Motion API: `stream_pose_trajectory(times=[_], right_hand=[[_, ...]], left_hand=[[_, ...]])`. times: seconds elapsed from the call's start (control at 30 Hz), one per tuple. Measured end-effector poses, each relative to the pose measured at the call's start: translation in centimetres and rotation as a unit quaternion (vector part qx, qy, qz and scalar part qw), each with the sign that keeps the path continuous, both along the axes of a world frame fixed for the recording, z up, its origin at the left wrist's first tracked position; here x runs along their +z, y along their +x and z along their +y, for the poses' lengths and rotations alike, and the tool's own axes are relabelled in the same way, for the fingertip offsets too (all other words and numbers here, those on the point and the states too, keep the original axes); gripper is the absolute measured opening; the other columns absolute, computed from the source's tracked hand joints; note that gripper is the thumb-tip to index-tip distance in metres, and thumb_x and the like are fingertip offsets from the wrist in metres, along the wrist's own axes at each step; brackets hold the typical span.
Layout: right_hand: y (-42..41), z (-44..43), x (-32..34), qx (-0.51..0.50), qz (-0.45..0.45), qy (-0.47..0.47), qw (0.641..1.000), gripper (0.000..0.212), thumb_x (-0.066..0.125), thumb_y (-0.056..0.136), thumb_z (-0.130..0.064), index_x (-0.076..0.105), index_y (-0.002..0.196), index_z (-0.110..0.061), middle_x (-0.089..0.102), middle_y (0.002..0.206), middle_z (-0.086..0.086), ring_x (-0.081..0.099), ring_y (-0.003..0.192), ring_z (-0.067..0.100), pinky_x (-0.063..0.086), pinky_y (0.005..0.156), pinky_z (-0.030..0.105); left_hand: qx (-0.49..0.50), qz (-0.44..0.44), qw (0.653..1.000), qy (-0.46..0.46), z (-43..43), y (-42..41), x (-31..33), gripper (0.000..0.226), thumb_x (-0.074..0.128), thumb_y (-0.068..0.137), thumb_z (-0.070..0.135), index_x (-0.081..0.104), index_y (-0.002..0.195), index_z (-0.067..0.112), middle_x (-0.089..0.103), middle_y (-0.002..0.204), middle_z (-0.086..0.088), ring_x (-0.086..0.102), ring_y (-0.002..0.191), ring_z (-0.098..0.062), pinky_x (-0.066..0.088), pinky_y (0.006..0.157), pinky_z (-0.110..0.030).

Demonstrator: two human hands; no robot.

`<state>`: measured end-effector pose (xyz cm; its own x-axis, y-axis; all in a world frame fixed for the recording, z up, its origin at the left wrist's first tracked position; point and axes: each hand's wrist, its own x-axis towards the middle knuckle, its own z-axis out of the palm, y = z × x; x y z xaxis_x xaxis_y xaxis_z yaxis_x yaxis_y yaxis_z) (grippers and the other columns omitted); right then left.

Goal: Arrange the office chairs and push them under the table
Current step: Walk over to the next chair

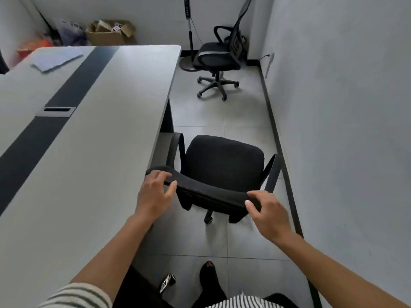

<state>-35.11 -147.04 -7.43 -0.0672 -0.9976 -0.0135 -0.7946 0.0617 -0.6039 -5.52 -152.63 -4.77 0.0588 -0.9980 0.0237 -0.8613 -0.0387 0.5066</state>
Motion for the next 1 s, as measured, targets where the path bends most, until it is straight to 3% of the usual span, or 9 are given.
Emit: stream_pose_trajectory(times=[0.13,0.23,0.33,0.4,0.5,0.67,0.87,1.0], right_hand=[[1.9,-3.6,-3.4,-0.007,0.045,0.134,0.99,0.042,0.036,0.093,-0.051,0.065,0.106,-0.024,0.067,0.103,-0.004,0.06,0.098,0.018,0.047,0.089,0.04],[1.3,-4.4,-5.8,-0.033,0.14,0.139,0.98,0.052,0.027,0.092,-0.057,0.068,0.092,-0.025,0.067,0.093,-0.004,0.058,0.087,0.017,0.046,0.083,0.035],[0.1,-4.9,-6.6,-0.03,0.164,0.109,0.98,0.048,0.032,0.092,-0.055,0.07,0.088,-0.026,0.068,0.089,-0.006,0.058,0.081,0.014,0.047,0.076,0.033],[-1.6,-5.8,-6.9,-0.013,0.169,0.089,0.982,0.047,0.034,0.09,-0.054,0.071,0.087,-0.025,0.069,0.087,-0.006,0.058,0.077,0.014,0.049,0.07,0.032],[-4.9,-8.9,-7.2,0.022,0.184,0.056,0.981,0.05,0.03,0.087,-0.053,0.071,0.084,-0.024,0.069,0.082,-0.006,0.059,0.071,0.014,0.05,0.06,0.028],[-10.1,-16.5,-7.4,0.098,0.215,0.012,0.972,0.047,0.033,0.085,-0.049,0.071,0.079,-0.023,0.069,0.076,-0.006,0.06,0.065,0.015,0.049,0.056,0.026],[-14.4,-27.9,-7.6,0.206,0.231,-0.042,0.95,0.047,0.032,0.085,-0.048,0.071,0.077,-0.021,0.069,0.072,-0.004,0.058,0.059,0.015,0.044,0.05,0.023],[-15.6,-36.3,-7.5,0.287,0.256,-0.05,0.922,0.05,0.029,0.086,-0.048,0.071,0.08,-0.02,0.071,0.08,-0.001,0.061,0.068,0.018,0.047,0.059,0.027]], left_hand=[[-0.025,-0.115,0.989,0.094,-4.7,1.7,-3.3,0.043,0.043,0.092,0.044,0.057,0.123,0.019,0.05,0.136,-0.007,0.038,0.131,-0.025,0.028,0.11,-0.041],[-0.063,-0.203,0.967,0.14,-5.2,2.5,-5.7,0.041,0.032,0.094,0.044,0.056,0.122,0.027,0.048,0.139,-0.004,0.026,0.139,-0.025,0.015,0.116,-0.043],[-0.072,-0.222,0.968,0.095,-5.7,2.0,-6.3,0.037,0.034,0.094,0.042,0.064,0.107,0.024,0.061,0.113,-0.002,0.045,0.118,-0.026,0.027,0.11,-0.042],[-0.079,-0.216,0.97,0.082,-6.3,1.0,-6.3,0.035,0.038,0.094,0.041,0.066,0.095,0.021,0.063,0.097,-0.001,0.05,0.099,-0.023,0.042,0.093,-0.037],[-0.057,-0.178,0.979,0.084,-7.1,-1.3,-6.2,0.037,0.042,0.092,0.043,0.066,0.081,0.017,0.06,0.084,0.001,0.05,0.084,-0.019,0.043,0.073,-0.033],[-0.014,-0.193,0.975,0.106,-7.9,-5.9,-7.5,0.04,0.03,0.088,0.046,0.061,0.082,0.022,0.06,0.087,0.004,0.052,0.086,-0.018,0.043,0.078,-0.034],[0.121,-0.202,0.966,0.103,-10.4,-12.3,-8.2,0.038,0.033,0.084,0.046,0.06,0.073,0.021,0.061,0.076,0.004,0.054,0.075,-0.019,0.044,0.07,-0.035],[0.206,-0.184,0.955,0.11,-13.2,-16.1,-8.4,0.038,0.033,0.082,0.046,0.057,0.068,0.02,0.059,0.072,0.003,0.053,0.071,-0.019,0.044,0.069,-0.036]])
